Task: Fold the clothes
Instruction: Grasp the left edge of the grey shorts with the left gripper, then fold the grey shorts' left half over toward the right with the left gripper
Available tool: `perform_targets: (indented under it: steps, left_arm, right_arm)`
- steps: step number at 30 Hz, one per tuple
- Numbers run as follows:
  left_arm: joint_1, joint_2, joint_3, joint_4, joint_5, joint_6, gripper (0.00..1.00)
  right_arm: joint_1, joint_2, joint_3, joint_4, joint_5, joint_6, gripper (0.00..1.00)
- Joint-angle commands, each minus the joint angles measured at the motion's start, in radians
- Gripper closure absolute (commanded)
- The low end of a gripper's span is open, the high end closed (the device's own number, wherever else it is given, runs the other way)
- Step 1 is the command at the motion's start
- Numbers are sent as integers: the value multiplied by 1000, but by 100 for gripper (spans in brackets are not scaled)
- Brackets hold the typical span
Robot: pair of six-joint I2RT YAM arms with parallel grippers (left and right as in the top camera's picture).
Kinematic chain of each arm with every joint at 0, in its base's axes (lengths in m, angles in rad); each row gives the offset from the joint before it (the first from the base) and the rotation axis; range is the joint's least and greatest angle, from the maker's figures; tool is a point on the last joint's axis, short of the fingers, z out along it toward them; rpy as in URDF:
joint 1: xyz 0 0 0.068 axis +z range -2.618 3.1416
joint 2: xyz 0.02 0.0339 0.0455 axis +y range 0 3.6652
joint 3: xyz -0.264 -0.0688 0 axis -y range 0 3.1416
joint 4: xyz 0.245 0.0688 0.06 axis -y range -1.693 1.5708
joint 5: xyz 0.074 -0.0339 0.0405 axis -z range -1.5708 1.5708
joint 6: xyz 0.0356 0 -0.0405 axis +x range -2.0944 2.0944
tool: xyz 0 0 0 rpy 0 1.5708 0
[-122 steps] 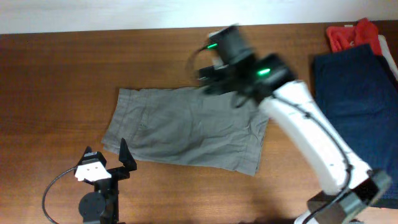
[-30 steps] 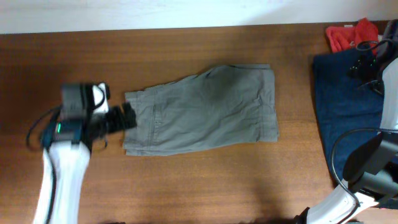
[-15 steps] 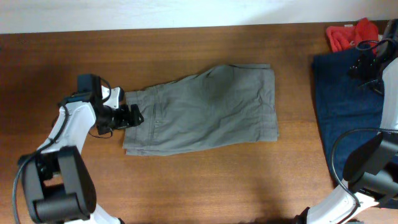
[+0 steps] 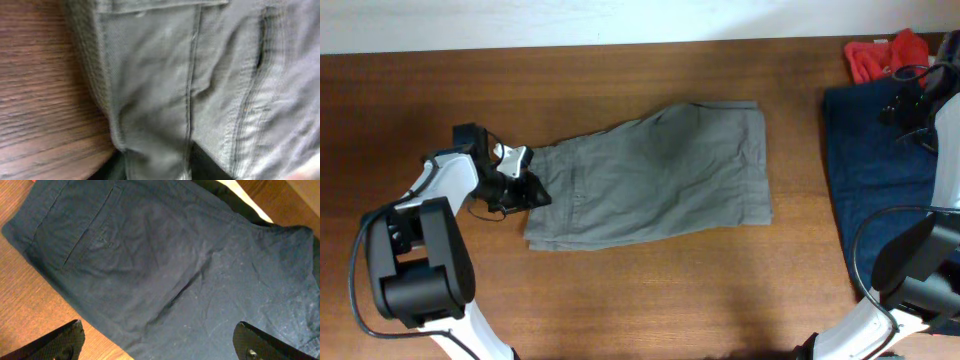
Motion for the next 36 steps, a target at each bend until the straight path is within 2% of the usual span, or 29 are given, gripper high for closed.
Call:
perform_targets:
  steps: [1, 4, 6, 7, 9, 12, 17, 23, 25, 30, 36]
  left_arm:
    - [-11, 69, -39, -2, -140, -26, 99]
    - [16, 69, 3, -42, -288, -153, 99]
    - [48, 63, 108, -156, -439, -311, 99]
    - [60, 55, 169, -220, -490, -345, 99]
    - [71, 32, 296, -349, -576, -383, 99]
    - [51, -36, 577, -570, -592, -393, 99]
    - [-75, -116, 782, -700, -592, -393, 99]
    - [-362, -139, 811, -679, -591, -396, 99]
    - [-404, -111, 811, -651, -587, -426, 99]
    - [-520, 30, 811, -546, -447, -426, 99]
    - [-631, 215, 811, -483, -440, -426, 99]
  right_arm:
    - [-3, -6, 14, 0, 9, 8, 2]
    - [-3, -6, 14, 0, 9, 8, 2]
    - [-3, -6, 14, 0, 9, 8, 2]
    - [-3, -6, 14, 0, 10, 8, 2]
    - [-3, -6, 14, 0, 9, 8, 2]
    - [-3, -6, 14, 0, 9, 8, 2]
    - [-3, -6, 14, 0, 9, 8, 2]
    - [-3, -6, 14, 0, 9, 8, 2]
    - [-3, -6, 14, 0, 9, 8, 1]
    - [-3, -6, 14, 0, 9, 8, 2]
    - [-3, -6, 14, 0, 9, 8, 2]
